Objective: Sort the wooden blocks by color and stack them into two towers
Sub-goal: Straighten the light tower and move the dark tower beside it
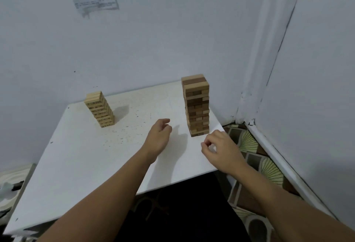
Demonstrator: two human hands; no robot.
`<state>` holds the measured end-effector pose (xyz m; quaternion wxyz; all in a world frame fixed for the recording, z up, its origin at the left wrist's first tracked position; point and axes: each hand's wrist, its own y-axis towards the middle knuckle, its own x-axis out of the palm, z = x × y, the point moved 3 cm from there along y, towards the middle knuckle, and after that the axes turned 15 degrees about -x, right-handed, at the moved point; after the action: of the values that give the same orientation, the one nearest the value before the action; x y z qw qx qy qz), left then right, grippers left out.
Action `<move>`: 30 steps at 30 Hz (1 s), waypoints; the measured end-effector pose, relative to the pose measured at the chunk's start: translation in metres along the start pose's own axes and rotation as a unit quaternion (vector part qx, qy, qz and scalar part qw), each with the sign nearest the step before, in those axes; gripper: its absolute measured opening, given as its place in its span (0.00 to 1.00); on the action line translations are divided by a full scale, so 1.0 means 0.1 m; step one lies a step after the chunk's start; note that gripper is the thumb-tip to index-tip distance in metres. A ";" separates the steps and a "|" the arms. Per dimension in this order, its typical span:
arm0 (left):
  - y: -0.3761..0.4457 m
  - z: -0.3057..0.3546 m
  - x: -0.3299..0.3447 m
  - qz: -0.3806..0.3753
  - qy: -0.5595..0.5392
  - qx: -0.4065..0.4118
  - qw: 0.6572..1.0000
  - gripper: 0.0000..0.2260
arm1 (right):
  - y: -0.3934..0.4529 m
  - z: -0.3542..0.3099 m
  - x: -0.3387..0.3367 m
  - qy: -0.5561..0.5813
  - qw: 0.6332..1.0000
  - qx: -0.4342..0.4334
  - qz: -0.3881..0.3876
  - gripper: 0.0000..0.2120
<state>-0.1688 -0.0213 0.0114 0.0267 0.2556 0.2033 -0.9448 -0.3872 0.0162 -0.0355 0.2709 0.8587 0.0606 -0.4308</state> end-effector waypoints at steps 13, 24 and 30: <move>0.13 0.35 0.16 0.033 -0.326 -0.046 0.944 0.23 | 0.50 0.40 -0.45 0.443 0.849 0.205 0.201 0.23; 0.12 0.73 0.67 -0.035 -0.415 -0.095 0.904 0.62 | 1.04 0.33 -0.07 0.570 0.777 0.222 0.148 0.38; 0.08 0.80 0.76 -0.076 -0.407 -0.076 0.907 0.43 | 1.06 0.39 0.07 0.594 0.769 0.204 0.121 0.54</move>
<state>-0.2715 -0.0561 0.0344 0.0546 -0.1699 0.2648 -0.9477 -0.3744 -0.0947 -0.0154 0.0488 0.9786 0.0155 0.1992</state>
